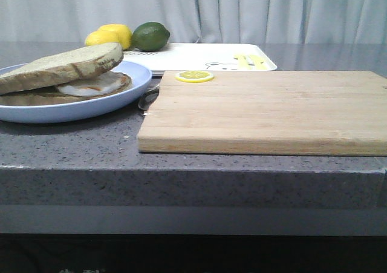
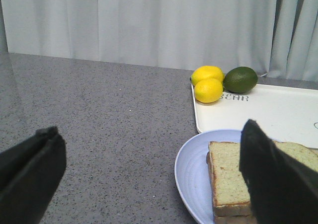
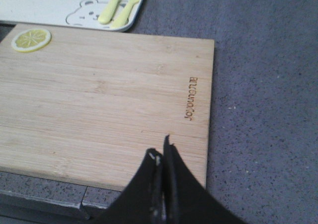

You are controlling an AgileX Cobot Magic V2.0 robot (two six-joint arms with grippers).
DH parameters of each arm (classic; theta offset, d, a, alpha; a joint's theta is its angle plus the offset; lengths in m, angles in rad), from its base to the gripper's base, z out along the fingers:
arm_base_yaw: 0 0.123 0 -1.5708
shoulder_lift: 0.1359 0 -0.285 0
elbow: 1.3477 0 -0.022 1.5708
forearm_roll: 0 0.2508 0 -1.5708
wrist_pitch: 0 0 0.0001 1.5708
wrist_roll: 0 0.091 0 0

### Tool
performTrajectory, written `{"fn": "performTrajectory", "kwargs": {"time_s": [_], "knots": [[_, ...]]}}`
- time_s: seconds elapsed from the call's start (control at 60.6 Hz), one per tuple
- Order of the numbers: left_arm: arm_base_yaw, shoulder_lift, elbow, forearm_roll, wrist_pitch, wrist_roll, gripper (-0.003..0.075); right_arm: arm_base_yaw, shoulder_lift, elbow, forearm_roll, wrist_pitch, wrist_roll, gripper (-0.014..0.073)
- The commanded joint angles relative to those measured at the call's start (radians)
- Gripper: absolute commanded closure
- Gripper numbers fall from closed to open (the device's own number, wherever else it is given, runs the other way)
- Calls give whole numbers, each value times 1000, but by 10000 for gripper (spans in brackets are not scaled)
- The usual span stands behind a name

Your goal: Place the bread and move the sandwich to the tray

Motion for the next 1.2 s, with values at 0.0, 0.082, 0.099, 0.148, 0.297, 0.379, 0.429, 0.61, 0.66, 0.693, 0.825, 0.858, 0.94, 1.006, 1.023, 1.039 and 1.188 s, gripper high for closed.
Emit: {"fn": "performTrajectory", "kwargs": {"time_s": [0.0, 0.082, 0.099, 0.148, 0.297, 0.379, 0.429, 0.61, 0.66, 0.693, 0.825, 0.858, 0.94, 1.006, 1.023, 1.039, 1.188], "knots": [[1, 13, -30, -1, -82, -11, 28, -5, -119, 57, -6, -144, 2, 662], [1, 13, -30, -1, -82, -11, 28, -5, -227, 116, -6, -180, 2, 662], [1, 13, -30, -1, -82, -11, 29, -5, -240, 122, -6, -185, 2, 662], [1, 13, -30, -1, -82, -11, 29, -5, -280, 137, -6, -213, 2, 662], [1, 13, -30, -1, -86, -11, 29, -5, -301, 147, -6, -238, 2, 662], [1, 13, -30, -9, -105, -11, 28, -5, -301, 147, -6, -238, 2, 662], [1, 13, -30, -27, -105, -11, 29, -5, -301, 147, -6, -239, 2, 662], [-4, 113, -99, -35, -1, -11, 29, -5, -301, 147, -6, -241, 2, 662], [-4, 173, -136, -35, 54, -10, 28, -5, -301, 147, -6, -241, 2, 662], [-4, 221, -165, -35, 87, 2, 29, -5, -301, 147, -6, -241, 2, 662], [-4, 433, -296, -35, 204, 14, 29, -5, -301, 147, -6, -241, 2, 662], [-4, 485, -326, -35, 227, 14, 28, -5, -301, 147, -6, -241, 2, 662], [-4, 606, -398, -35, 261, 37, 29, -5, -301, 147, -6, -241, 2, 662], [-4, 699, -459, -35, 284, 42, 29, -5, -301, 147, -6, -241, 2, 662], [-4, 717, -472, -35, 293, 45, 29, -5, -301, 147, -6, -241, 2, 662], [-4, 743, -490, -35, 301, 49, 29, -5, -301, 147, -6, -241, 2, 662], [-4, 900, -599, -35, 385, 57, 29, -5, -301, 147, -6, -241, 2, 662]]}}
